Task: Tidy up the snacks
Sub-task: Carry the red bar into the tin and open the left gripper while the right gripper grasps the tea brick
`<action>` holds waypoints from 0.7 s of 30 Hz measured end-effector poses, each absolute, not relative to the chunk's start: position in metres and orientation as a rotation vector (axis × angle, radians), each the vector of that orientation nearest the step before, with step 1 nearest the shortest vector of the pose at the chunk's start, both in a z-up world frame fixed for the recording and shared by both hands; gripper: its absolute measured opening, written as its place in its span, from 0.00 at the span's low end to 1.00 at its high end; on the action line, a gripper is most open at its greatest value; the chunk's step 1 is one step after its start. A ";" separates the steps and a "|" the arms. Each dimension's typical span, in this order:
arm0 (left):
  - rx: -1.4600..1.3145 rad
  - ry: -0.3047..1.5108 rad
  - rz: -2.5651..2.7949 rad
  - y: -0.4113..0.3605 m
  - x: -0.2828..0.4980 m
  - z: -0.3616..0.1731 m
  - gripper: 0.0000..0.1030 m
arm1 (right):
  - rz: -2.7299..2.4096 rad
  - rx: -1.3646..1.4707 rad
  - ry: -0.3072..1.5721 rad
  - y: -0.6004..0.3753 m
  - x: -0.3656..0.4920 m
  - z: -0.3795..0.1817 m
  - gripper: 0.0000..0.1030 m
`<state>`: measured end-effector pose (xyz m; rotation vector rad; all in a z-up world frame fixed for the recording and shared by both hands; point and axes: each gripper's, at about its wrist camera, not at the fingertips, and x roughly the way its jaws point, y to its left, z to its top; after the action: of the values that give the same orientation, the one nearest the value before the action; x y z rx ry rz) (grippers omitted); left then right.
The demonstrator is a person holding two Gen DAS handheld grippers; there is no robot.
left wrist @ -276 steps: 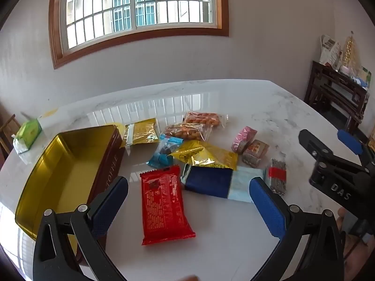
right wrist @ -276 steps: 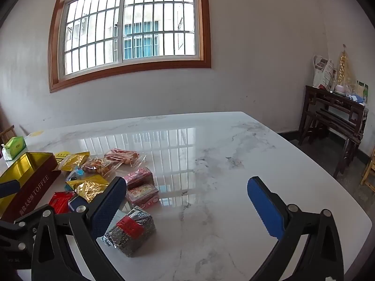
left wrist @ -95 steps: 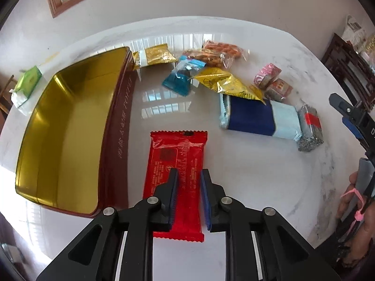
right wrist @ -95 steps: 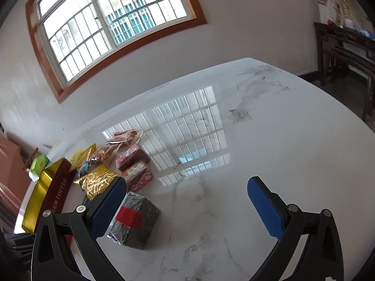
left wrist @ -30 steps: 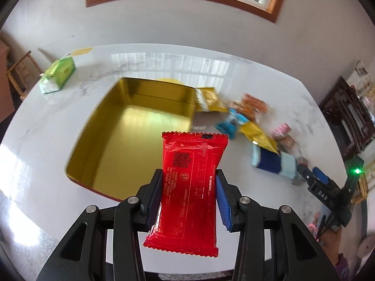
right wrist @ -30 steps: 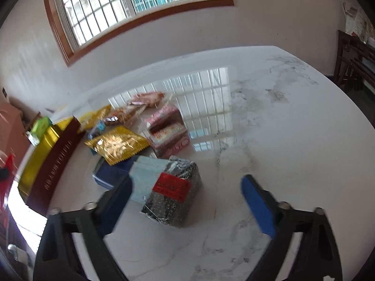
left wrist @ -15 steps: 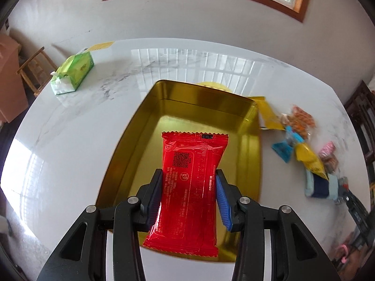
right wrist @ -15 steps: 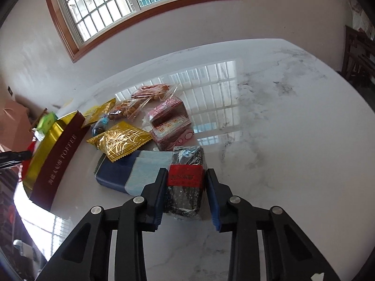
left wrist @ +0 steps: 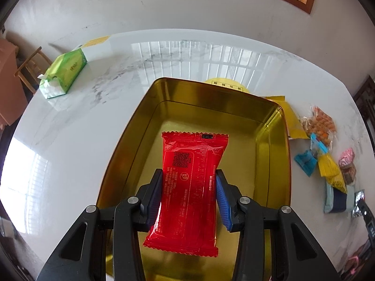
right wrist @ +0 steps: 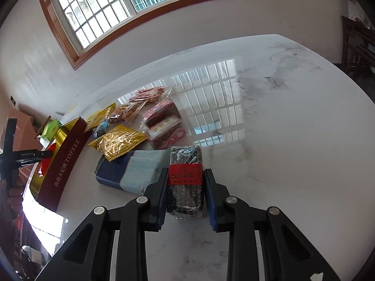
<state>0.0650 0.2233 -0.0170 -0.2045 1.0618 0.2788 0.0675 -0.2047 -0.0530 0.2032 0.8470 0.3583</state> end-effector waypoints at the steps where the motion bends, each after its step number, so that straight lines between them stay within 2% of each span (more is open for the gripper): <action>1: -0.200 1.064 0.280 0.223 0.069 -0.018 0.42 | 0.354 0.203 0.845 -0.206 0.068 -0.053 0.25; 21: -0.131 1.124 0.292 0.242 0.115 -0.034 0.44 | 0.346 0.186 0.829 -0.206 0.068 -0.053 0.25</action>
<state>0.1148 0.2422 -0.0343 -0.1310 1.1245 0.2918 0.0679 -0.2059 -0.0527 0.1863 0.8293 0.3464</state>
